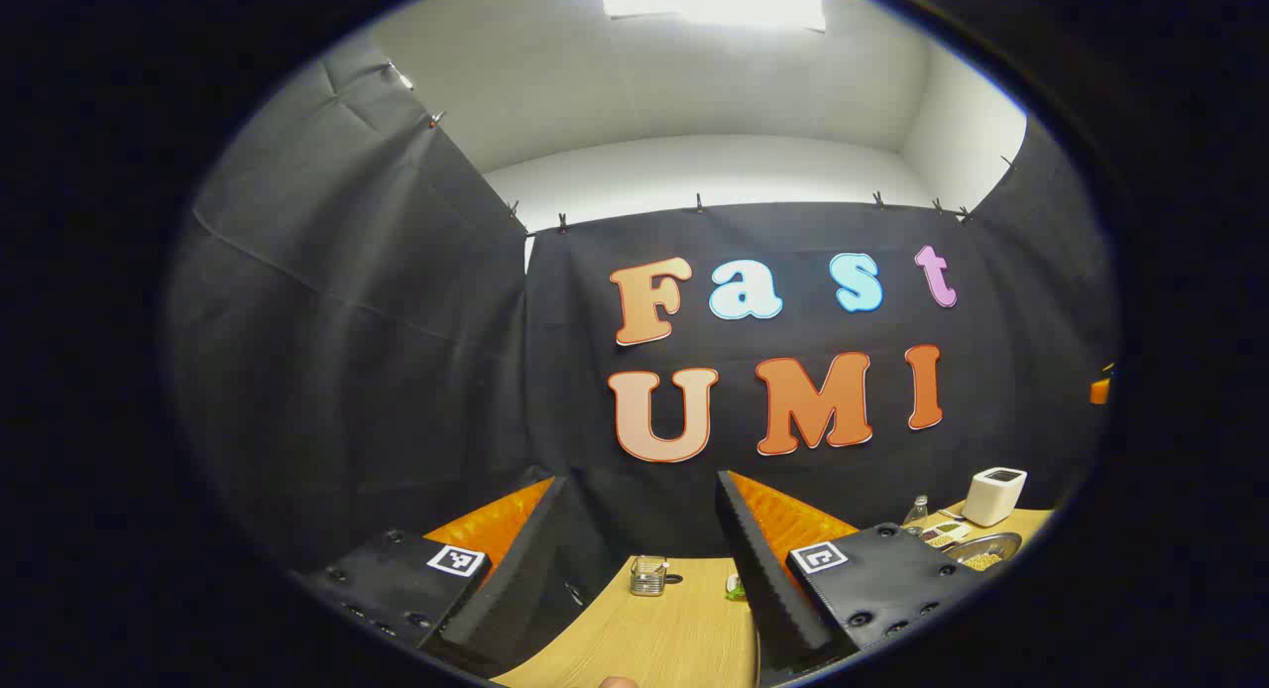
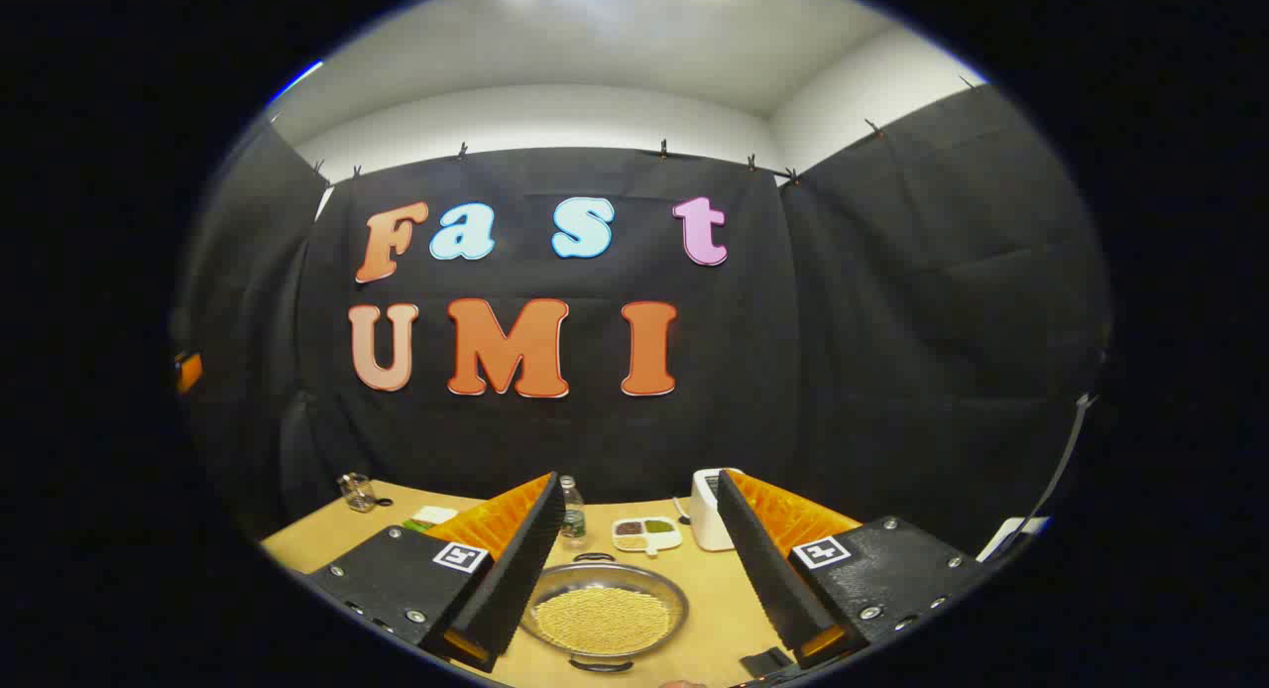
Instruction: First push the handle of the pot to place it horizontally, then grasp the pot with both hands and set it on the induction cooktop.
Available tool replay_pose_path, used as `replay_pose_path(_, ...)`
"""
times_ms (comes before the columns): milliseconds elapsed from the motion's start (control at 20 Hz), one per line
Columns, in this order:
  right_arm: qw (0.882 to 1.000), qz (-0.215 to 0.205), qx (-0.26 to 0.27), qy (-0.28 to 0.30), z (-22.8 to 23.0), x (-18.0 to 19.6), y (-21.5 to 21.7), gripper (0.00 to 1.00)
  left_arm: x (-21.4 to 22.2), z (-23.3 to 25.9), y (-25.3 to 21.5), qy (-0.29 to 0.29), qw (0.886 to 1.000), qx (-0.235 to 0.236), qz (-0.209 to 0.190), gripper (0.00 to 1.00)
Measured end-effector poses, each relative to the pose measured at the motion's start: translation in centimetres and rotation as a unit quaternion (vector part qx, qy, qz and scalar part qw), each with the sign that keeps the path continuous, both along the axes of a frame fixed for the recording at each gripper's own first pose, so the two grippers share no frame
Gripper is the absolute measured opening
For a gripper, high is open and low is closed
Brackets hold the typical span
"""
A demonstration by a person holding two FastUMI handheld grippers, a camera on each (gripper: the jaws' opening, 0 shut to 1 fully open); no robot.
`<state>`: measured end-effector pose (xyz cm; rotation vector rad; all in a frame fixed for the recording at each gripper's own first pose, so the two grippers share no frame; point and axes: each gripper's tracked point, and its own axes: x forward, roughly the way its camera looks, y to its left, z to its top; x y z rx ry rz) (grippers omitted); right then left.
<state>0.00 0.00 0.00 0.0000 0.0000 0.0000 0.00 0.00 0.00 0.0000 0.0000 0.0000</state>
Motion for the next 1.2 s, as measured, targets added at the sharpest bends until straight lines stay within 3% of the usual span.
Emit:
replay_pose_path(50, 1.000, -0.004, -0.010, -0.008, 0.4, -0.2, -0.1, 0.96, 0.0, -0.2, -0.6, 0.006, 1.000, -0.005, -0.008, 0.99)
replay_pose_path(300, 0.999, -0.011, -0.015, -0.028, 1.6, -1.1, -0.7, 0.96, 1.0, -1.2, -1.9, 0.019, 0.999, -0.028, -0.025, 0.96)
replay_pose_path(450, 0.999, -0.015, -0.017, -0.022, 1.4, -1.2, -1.2, 0.99, 0.8, -1.3, -2.8, 0.020, 0.999, -0.035, -0.035, 0.96)
replay_pose_path(600, 1.000, -0.012, -0.009, -0.016, 1.2, -1.1, -1.4, 0.93, 1.1, -1.7, -3.2, 0.024, 0.998, -0.034, -0.037, 0.96)
replay_pose_path(700, 1.000, -0.008, -0.005, -0.012, 0.9, -0.8, -1.2, 0.99, 1.3, -1.9, -3.4, 0.028, 0.998, -0.035, -0.038, 0.96)
replay_pose_path(750, 1.000, -0.006, -0.004, -0.009, 0.7, -0.7, -1.1, 0.96, 1.3, -2.0, -3.5, 0.029, 0.998, -0.035, -0.039, 0.99)
replay_pose_path(800, 1.000, -0.004, -0.003, -0.007, 0.6, -0.6, -1.1, 0.99, 1.3, -2.0, -3.5, 0.029, 0.998, -0.035, -0.038, 0.96)
replay_pose_path(1050, 1.000, 0.008, -0.001, 0.008, -0.5, 0.0, -0.4, 0.96, 1.6, -2.3, -3.7, 0.031, 0.998, -0.032, -0.038, 0.96)
replay_pose_path(1200, 1.000, 0.017, -0.001, 0.018, -1.4, 0.3, 0.2, 0.83, 1.8, -2.8, -4.0, 0.035, 0.998, -0.027, -0.039, 0.94)
